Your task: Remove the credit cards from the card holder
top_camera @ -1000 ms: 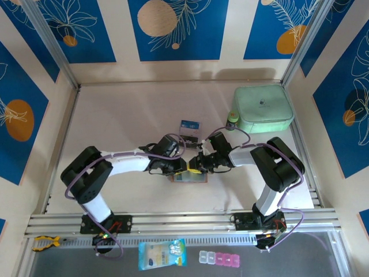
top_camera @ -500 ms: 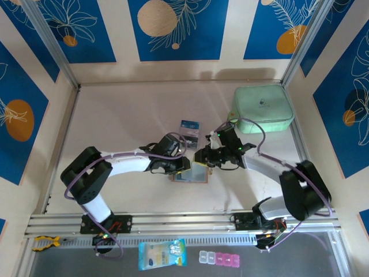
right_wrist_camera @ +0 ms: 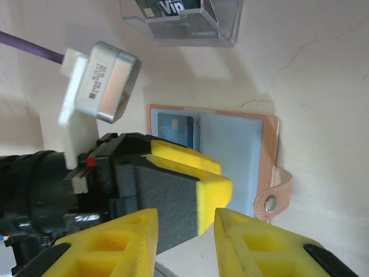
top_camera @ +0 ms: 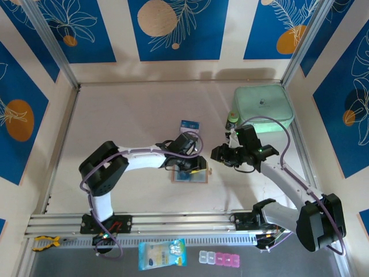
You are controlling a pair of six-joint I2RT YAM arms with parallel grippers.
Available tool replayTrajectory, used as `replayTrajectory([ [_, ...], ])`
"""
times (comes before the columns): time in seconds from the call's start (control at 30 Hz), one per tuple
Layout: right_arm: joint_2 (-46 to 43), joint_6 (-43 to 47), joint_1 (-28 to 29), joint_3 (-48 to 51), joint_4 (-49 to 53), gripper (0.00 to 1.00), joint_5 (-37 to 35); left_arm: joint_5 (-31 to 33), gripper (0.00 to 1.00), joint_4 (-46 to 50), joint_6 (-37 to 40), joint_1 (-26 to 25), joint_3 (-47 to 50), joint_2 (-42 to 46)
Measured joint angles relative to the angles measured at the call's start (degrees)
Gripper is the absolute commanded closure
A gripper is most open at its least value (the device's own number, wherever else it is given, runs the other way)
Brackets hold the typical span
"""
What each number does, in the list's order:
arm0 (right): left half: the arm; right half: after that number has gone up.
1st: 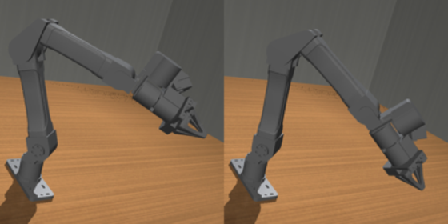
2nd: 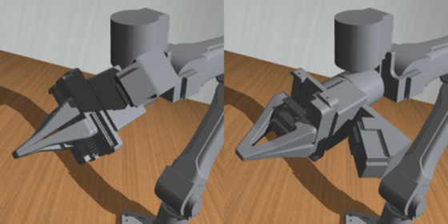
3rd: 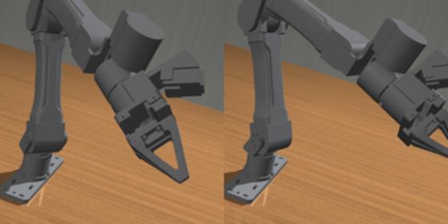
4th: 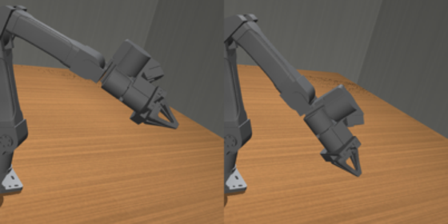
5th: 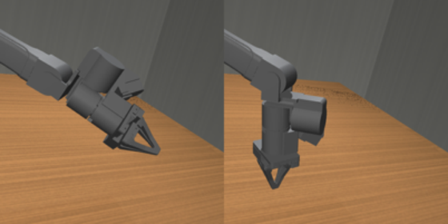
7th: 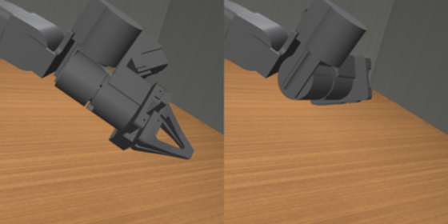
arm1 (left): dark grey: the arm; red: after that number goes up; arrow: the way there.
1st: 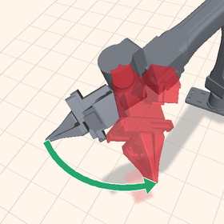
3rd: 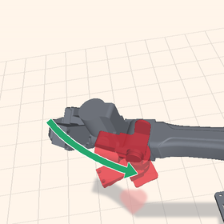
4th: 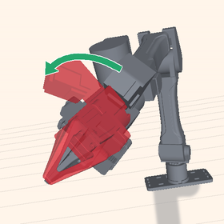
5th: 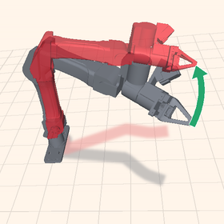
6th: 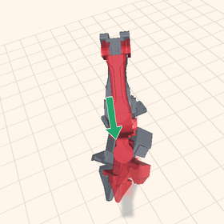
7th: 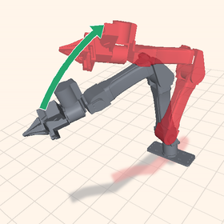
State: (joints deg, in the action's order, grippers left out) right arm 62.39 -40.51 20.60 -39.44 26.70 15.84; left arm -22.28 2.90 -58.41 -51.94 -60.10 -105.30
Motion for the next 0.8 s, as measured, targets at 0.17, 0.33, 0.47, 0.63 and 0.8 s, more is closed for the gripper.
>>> replayTrajectory([
  [0.17, 0.2, 0.0, 0.1, 1.0, 0.0, 0.69, 0.5, 0.0, 0.60, 0.1, 0.4, 0.0, 0.0, -0.3],
  [0.33, 2.9, -0.4, 2.2, 1.0, -0.9, 0.70, 1.1, 0.3, 0.60, 0.6, 0.5, 0.9, 0.5, 1.4],
  [0.47, 6.5, -0.9, 5.0, 0.9, -2.1, 0.70, 1.1, 1.3, 0.60, 1.8, 1.8, 2.6, 2.6, 5.7],
  [0.63, 11.9, -1.3, 9.1, -0.9, -3.2, 0.71, 1.0, 3.3, 0.64, 4.0, 3.5, 5.5, 5.8, 10.5],
  [0.8, 18.0, -1.5, 12.2, -3.7, -5.3, 0.73, 0.9, 4.5, 0.69, 5.7, 4.9, 8.3, 10.1, 12.9],
])
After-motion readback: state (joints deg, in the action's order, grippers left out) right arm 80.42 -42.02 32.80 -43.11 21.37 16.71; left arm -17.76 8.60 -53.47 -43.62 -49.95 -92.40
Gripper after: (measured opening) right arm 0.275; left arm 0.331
